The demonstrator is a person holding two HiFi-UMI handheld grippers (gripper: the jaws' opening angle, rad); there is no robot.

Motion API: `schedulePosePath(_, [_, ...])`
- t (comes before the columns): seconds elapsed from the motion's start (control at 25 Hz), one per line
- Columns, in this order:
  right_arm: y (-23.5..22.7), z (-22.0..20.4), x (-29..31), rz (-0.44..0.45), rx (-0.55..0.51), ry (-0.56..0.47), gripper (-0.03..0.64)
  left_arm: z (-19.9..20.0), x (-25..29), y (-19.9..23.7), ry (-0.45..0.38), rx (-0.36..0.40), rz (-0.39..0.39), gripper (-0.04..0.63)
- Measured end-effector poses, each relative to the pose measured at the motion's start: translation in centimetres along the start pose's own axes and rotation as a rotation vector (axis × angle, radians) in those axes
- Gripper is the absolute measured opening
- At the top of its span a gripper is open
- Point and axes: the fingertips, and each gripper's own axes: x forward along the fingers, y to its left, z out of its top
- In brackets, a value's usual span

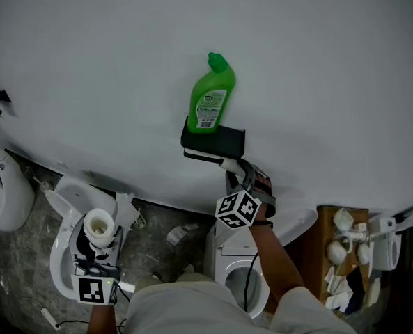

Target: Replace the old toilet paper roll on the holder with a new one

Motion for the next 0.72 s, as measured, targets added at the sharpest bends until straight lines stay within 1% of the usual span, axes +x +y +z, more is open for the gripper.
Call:
schedulePosePath(0.2, [-0.9,-2.7,-1.2,-0.017,0.052,0.023,0.187,0.3,0.8,-0.6,-0.017,0.042,-0.030,0.319])
schedulePosePath(0.72, [-4.9,-7.1,-7.7,-0.102,0.333,-0.006,0.183,1.9,4.5,-3.2,-0.039,0.106,-0.113,0.319])
